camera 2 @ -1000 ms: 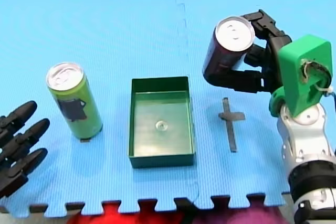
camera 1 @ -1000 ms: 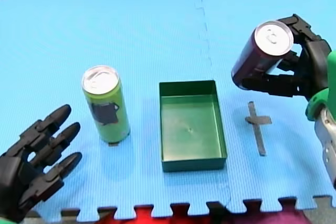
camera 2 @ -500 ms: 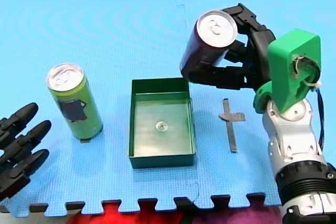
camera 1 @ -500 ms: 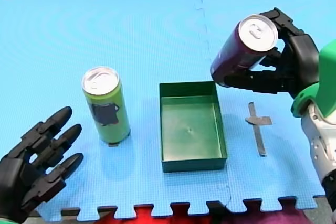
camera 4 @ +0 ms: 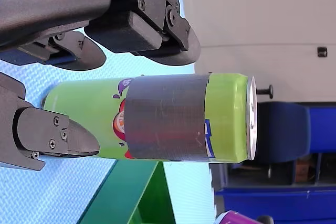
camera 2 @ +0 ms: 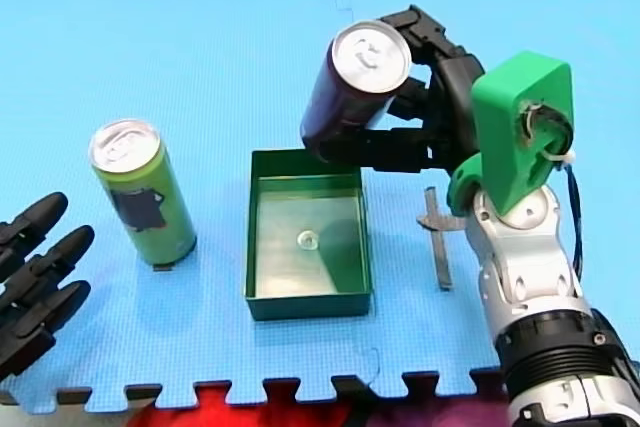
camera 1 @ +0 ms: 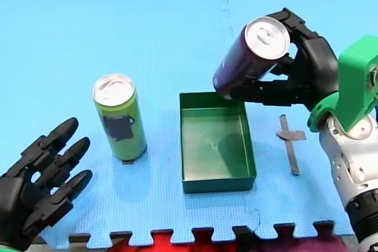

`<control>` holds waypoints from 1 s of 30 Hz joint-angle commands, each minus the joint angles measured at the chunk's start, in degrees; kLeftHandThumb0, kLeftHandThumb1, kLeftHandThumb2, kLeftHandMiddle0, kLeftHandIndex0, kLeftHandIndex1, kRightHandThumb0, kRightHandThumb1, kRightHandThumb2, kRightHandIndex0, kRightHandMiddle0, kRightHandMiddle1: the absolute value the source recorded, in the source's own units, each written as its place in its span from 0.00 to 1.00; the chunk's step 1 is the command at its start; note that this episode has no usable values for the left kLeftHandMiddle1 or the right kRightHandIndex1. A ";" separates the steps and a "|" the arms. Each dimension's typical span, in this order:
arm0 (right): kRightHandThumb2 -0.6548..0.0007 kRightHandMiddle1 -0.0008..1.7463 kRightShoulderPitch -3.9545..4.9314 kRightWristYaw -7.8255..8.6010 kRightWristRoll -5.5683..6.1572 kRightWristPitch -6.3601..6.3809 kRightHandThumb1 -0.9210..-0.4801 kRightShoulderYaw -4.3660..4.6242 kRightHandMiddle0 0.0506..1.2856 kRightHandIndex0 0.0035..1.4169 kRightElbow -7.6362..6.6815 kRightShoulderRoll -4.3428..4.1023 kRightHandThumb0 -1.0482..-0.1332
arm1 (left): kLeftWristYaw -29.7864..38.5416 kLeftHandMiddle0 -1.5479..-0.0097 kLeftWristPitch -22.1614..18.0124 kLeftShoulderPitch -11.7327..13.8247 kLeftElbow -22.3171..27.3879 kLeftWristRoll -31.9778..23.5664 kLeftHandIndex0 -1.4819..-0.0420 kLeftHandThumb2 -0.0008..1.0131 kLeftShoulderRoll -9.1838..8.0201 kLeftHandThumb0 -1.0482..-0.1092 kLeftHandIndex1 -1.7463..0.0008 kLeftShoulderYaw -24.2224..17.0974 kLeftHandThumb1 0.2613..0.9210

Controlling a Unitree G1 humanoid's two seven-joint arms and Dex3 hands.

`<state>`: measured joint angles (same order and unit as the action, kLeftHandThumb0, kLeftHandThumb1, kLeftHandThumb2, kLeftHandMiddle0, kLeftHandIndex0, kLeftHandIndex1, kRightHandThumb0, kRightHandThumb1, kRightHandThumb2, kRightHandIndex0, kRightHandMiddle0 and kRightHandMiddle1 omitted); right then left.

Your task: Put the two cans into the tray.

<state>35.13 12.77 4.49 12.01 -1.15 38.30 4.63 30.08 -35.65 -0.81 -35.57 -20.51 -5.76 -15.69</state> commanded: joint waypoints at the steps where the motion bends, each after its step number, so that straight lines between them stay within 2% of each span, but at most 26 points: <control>1: 0.97 1.00 -0.07 -0.74 -0.26 -0.16 0.29 0.57 0.41 0.67 -0.33 0.76 0.96 | -0.12 0.71 0.31 0.30 0.57 -0.01 0.64 0.15 -0.13 0.00 0.99 0.02 1.00; 4: 0.97 1.00 0.32 -1.70 -1.15 0.72 0.29 1.21 0.41 0.67 1.69 1.68 0.96 | -0.22 0.71 0.53 0.53 0.97 -0.02 0.64 0.15 -0.07 0.00 1.00 0.04 1.00; 6: 0.97 1.00 0.68 -2.23 -1.88 1.40 0.29 1.67 0.41 0.67 2.94 2.00 0.97 | -0.44 0.71 0.62 0.54 1.09 0.09 0.64 0.14 -0.05 0.00 1.00 0.05 1.00; 8: 0.97 1.00 1.01 -3.03 -2.97 1.41 0.29 2.31 0.41 0.67 3.56 2.14 0.97 | -0.85 0.71 0.63 0.56 1.20 0.31 0.64 0.14 0.02 0.00 1.00 0.09 1.00; 11: 0.97 1.00 1.50 -4.92 -5.14 0.33 0.30 3.46 0.41 0.67 4.23 2.19 0.97 | -1.52 0.71 0.60 0.72 1.48 0.62 0.64 0.14 0.15 0.00 1.00 0.17 1.00; 13: 0.97 1.00 2.21 -6.29 -6.82 -1.12 0.30 4.33 0.41 0.67 5.16 2.12 0.97 | -1.86 0.71 0.63 0.80 1.63 0.78 0.64 0.14 0.15 0.00 1.00 0.21 1.00; 16: 0.97 1.00 3.36 -6.95 -8.51 -3.22 0.29 5.43 0.42 0.67 6.24 1.98 0.97 | -2.15 0.71 0.76 0.99 2.07 0.89 0.64 0.14 0.24 0.00 1.00 0.27 1.00; 18: 0.97 1.00 3.95 -7.09 -8.96 -3.75 0.29 5.73 0.42 0.67 6.98 2.12 0.97 | -2.28 0.71 0.87 1.10 2.27 0.89 0.64 0.14 0.27 0.00 1.00 0.29 1.00; 23: 0.97 1.00 5.25 -7.74 -9.36 -3.60 0.29 5.98 0.42 0.67 8.94 2.77 0.97 | -2.60 0.71 0.89 1.50 2.84 1.07 0.64 0.14 0.28 0.00 1.00 0.36 1.00; 30: 0.97 1.00 8.10 -7.93 -8.79 -2.71 0.29 5.33 0.43 0.67 13.27 3.36 0.97 | -3.34 0.71 1.02 2.01 3.56 1.39 0.65 0.14 0.36 0.00 1.00 0.51 1.00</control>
<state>42.00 5.01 -4.77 8.46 4.59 51.03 7.93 26.89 -34.77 0.97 -32.50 -19.19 -5.35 -15.19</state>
